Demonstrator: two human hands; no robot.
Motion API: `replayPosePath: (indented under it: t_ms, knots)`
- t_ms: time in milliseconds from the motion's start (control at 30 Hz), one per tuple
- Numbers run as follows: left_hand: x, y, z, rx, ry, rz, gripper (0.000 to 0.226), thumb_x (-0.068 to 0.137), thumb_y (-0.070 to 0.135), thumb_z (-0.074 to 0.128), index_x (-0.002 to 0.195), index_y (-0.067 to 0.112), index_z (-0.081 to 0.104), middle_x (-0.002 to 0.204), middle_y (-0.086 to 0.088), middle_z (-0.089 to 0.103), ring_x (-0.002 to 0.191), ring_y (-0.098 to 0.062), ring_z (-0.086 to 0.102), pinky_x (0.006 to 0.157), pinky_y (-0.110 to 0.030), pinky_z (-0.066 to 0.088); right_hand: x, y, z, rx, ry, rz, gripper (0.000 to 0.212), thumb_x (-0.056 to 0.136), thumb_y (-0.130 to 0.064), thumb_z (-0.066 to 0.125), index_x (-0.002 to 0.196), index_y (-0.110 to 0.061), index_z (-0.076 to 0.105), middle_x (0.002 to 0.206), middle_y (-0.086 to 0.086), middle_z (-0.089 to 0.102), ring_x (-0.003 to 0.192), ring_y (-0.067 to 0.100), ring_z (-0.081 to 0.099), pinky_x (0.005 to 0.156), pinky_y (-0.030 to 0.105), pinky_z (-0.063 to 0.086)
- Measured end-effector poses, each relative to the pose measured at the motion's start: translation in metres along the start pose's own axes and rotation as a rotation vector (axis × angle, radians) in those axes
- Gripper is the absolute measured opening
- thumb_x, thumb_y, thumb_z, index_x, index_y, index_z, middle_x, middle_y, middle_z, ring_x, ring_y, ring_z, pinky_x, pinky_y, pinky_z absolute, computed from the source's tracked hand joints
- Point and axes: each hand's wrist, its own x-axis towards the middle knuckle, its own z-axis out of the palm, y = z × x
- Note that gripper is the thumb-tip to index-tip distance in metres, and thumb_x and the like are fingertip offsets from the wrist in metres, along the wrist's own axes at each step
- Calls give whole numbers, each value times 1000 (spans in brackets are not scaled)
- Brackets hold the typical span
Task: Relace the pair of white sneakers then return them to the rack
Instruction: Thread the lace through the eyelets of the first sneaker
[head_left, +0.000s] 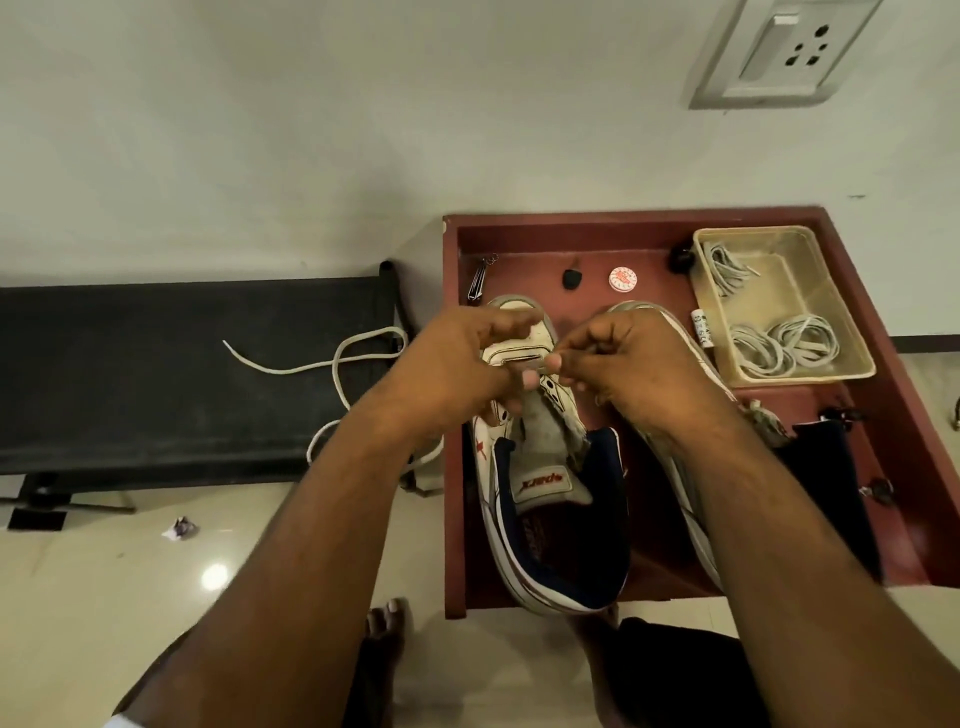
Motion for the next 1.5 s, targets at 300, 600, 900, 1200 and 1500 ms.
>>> replayPosePath:
  t_ms: [300,600,900,1200,1500]
  knots:
    - [14,-19,8,76,291,-85,6,86,6,70,82,7,74,69,-6,71,53,-7,62,55,-21,56,0,11,13,-219,69,166,26,72,-34,84,81,-20,65,77,-2,66,66,11,61,61,29,51]
    - [20,-26,26,166,277,-10,8,80,7,73,73,10,71,71,-1,69,57,0,59,52,-12,49,1,14,15,-327,107,125,18,86,-12,67,101,-15,76,74,-6,69,51,-1,55,47,8,39]
    - [25,-28,39,230,329,5,21,76,3,74,61,13,63,65,3,63,61,-9,59,59,-26,53,1,18,12,-53,131,267,23,81,2,67,86,-19,77,73,-1,72,63,14,59,60,24,48]
    - [29,-34,44,98,438,-10,14,73,2,74,62,7,67,57,3,62,50,0,52,47,-13,44,2,13,8,6,122,334,23,82,3,67,79,-18,75,79,2,73,75,15,62,67,24,50]
    - [30,-35,43,75,396,-46,16,74,3,76,62,9,68,57,2,63,53,-3,56,53,-22,50,2,13,6,26,111,354,22,82,5,66,80,-16,75,82,3,73,76,12,61,64,21,49]
